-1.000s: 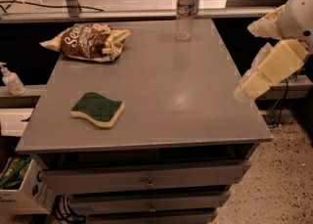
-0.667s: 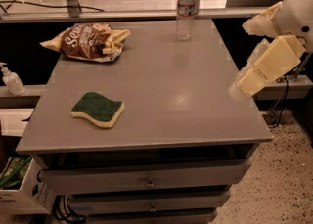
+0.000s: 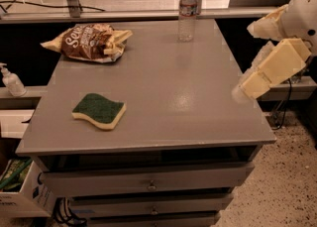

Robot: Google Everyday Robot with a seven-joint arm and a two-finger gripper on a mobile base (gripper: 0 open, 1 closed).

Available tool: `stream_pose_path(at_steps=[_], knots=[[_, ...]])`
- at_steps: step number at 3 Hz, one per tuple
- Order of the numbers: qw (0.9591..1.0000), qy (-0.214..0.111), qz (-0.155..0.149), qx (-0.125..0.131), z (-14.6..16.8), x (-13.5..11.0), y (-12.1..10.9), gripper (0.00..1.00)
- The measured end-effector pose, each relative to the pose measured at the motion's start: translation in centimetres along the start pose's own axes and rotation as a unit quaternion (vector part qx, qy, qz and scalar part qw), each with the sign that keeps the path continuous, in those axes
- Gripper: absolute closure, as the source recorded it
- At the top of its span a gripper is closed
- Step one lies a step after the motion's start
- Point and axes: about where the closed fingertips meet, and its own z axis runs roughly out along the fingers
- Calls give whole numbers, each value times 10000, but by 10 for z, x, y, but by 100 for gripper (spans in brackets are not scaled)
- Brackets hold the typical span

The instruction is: Pick sponge

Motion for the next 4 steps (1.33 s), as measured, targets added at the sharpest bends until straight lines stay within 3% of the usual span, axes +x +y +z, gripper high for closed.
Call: stream_pose_path(at_steps=[1, 3, 4], knots=[[9996, -275, 78, 13, 15, 5, 14, 0], [9963, -789, 167, -281, 109, 11, 44, 0], [9932, -1007, 232, -539, 161, -7, 56, 0]])
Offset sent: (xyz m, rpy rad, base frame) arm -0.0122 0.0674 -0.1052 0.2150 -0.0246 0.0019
